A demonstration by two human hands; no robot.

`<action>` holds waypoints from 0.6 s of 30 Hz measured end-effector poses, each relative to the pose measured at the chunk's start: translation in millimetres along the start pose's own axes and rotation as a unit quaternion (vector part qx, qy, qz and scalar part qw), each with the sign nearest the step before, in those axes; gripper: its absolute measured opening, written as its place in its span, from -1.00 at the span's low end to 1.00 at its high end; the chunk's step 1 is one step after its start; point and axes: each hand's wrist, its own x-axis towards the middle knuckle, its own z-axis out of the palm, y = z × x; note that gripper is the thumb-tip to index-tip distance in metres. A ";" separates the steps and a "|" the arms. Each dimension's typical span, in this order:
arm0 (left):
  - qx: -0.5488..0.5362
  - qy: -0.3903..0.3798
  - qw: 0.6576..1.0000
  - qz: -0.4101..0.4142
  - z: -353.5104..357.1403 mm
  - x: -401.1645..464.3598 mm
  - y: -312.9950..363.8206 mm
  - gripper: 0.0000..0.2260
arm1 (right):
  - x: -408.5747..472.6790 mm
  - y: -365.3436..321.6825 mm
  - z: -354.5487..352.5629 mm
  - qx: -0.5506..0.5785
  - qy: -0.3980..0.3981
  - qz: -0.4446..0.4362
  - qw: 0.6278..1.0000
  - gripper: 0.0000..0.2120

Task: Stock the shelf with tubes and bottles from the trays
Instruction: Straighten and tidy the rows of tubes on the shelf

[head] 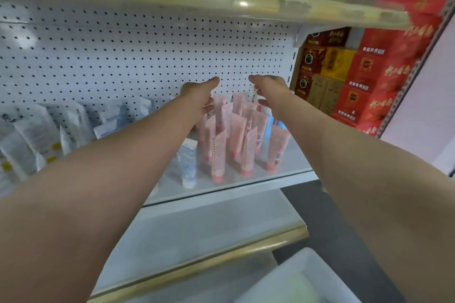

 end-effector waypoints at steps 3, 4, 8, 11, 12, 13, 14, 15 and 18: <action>0.039 0.010 0.999 0.004 4.5 21.4 0.7 -0.54 | 24.0 0.9 -1.1 -0.038 -0.011 -0.012 0.999 -0.57; 0.056 0.017 0.998 0.008 7.1 29.2 1.4 -0.57 | 33.7 1.5 -1.1 -0.053 -0.015 -0.016 0.998 -0.60; 0.144 0.016 0.989 0.024 20.0 64.9 3.3 -0.66 | 76.1 5.4 -1.4 -0.105 -0.056 -0.021 0.993 -0.71; 0.212 0.006 0.977 0.030 33.2 88.6 4.4 -0.65 | 111.4 10.6 0.0 -0.125 -0.086 -0.032 0.988 -0.76; 0.227 0.005 0.974 0.026 38.3 95.9 5.0 -0.63 | 122.9 12.4 1.0 -0.130 -0.093 -0.032 0.987 -0.77; 0.240 0.008 0.971 0.021 43.6 103.0 5.4 -0.60 | 133.7 14.2 2.3 -0.136 -0.099 -0.032 0.985 -0.76; 0.253 0.013 0.967 0.020 49.0 110.4 5.6 -0.57 | 143.9 15.6 4.1 -0.144 -0.105 -0.031 0.984 -0.76; 0.263 0.017 0.964 0.017 53.8 117.1 5.3 -0.55 | 154.0 17.0 6.2 -0.153 -0.109 -0.030 0.982 -0.75; 0.285 0.017 0.958 0.007 65.1 136.5 -0.6 -0.53 | 182.7 23.7 12.6 -0.184 -0.122 -0.021 0.975 -0.72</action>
